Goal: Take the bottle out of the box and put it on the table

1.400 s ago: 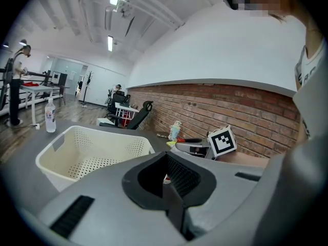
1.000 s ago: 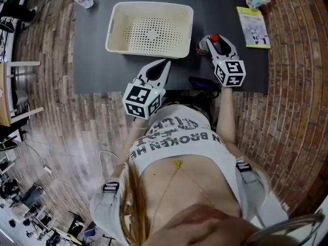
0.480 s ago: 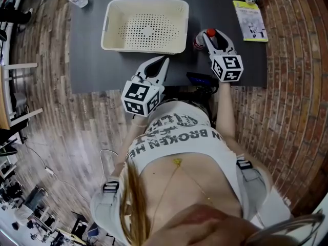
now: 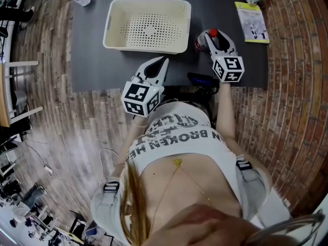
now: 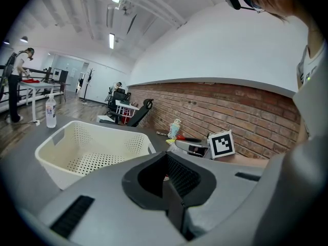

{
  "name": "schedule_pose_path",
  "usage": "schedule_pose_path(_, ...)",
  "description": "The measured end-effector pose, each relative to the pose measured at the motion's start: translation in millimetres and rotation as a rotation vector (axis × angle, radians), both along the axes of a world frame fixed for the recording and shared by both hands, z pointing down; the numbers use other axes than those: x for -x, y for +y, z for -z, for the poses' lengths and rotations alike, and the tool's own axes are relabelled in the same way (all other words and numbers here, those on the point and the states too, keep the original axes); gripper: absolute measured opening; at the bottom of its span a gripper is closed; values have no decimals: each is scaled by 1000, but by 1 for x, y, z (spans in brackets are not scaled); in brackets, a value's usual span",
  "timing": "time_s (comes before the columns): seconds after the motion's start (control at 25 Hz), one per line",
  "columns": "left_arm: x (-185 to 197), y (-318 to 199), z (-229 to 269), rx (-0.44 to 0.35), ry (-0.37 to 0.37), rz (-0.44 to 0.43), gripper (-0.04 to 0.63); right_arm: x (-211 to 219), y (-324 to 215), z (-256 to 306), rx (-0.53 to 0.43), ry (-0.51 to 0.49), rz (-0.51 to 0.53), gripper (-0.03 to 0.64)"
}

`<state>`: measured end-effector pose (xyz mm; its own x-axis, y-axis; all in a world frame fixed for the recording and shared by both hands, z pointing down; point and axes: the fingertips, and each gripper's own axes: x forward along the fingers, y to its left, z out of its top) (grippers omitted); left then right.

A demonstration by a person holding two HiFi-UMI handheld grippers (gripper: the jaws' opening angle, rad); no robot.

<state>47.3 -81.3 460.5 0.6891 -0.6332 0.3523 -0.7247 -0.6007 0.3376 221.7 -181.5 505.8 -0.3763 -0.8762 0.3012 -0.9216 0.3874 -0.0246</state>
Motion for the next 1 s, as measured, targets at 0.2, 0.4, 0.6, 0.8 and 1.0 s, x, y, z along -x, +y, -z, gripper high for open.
schedule_pose_path(0.2,3,1,1,-4,3,11,3,0,0,0,-1,1,-2,153)
schedule_pose_path(0.4,8,3,2,-4,5,14,3,2,1,1,0,0,-3,153)
schedule_pose_path(0.6,10,3,3,-3,7,17,3,2,0,1,4,2,-4,153)
schedule_pose_path(0.8,10,4,4,-10,7,17,3,1,3,2,16,-19,27,156)
schedule_pose_path(1.0,12,4,4,-11,8,20,3,-4,14,12,7,11,20,204)
